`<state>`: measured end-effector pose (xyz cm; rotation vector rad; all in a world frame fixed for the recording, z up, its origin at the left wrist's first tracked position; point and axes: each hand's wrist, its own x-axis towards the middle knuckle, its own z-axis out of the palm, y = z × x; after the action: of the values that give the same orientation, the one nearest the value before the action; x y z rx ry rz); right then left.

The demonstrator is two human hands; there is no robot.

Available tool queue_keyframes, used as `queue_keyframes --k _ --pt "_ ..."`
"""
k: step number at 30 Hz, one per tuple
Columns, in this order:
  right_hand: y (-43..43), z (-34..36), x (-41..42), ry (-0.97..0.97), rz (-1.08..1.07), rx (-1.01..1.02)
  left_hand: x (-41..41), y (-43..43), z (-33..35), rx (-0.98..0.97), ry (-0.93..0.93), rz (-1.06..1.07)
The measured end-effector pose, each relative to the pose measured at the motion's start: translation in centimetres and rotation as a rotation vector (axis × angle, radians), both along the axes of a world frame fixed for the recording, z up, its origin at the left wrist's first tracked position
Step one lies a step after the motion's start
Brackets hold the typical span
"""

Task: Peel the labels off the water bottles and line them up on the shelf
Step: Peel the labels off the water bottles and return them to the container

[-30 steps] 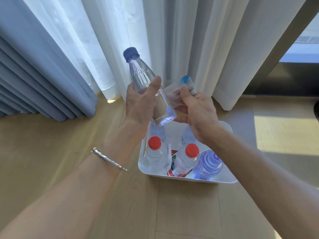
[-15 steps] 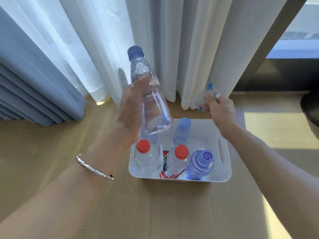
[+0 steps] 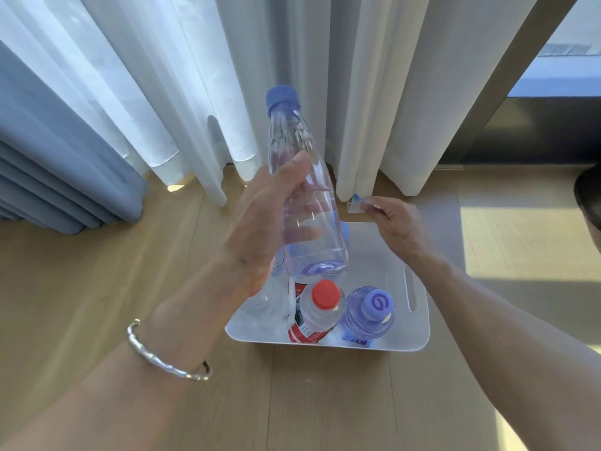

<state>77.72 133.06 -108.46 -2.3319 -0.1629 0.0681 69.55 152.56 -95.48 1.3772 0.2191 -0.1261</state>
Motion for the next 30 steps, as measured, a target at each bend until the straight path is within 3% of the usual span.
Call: queue_keyframes --k 8,13,18,23,30 --pt "-0.5 -0.2 -0.4 0.219 0.157 -0.133 -0.5 -0.3 -0.1 0.044 0.003 0.016" --pt "-0.8 -0.3 -0.1 0.214 0.258 -0.468 -0.6 -1.2 0.6 0.072 0.01 -0.018" --pt "0.1 0.1 -0.6 0.196 0.216 -0.589 -0.5 -1.2 1.4 0.093 -0.009 -0.062" --pt "0.8 3.8 0.2 0.146 0.014 -0.506 -0.7 -0.9 1.4 0.191 -0.01 -0.105" --pt "3.1 10.1 -0.2 0.054 -0.053 -0.07 -0.6 -1.0 1.1 0.191 -0.065 -0.072"
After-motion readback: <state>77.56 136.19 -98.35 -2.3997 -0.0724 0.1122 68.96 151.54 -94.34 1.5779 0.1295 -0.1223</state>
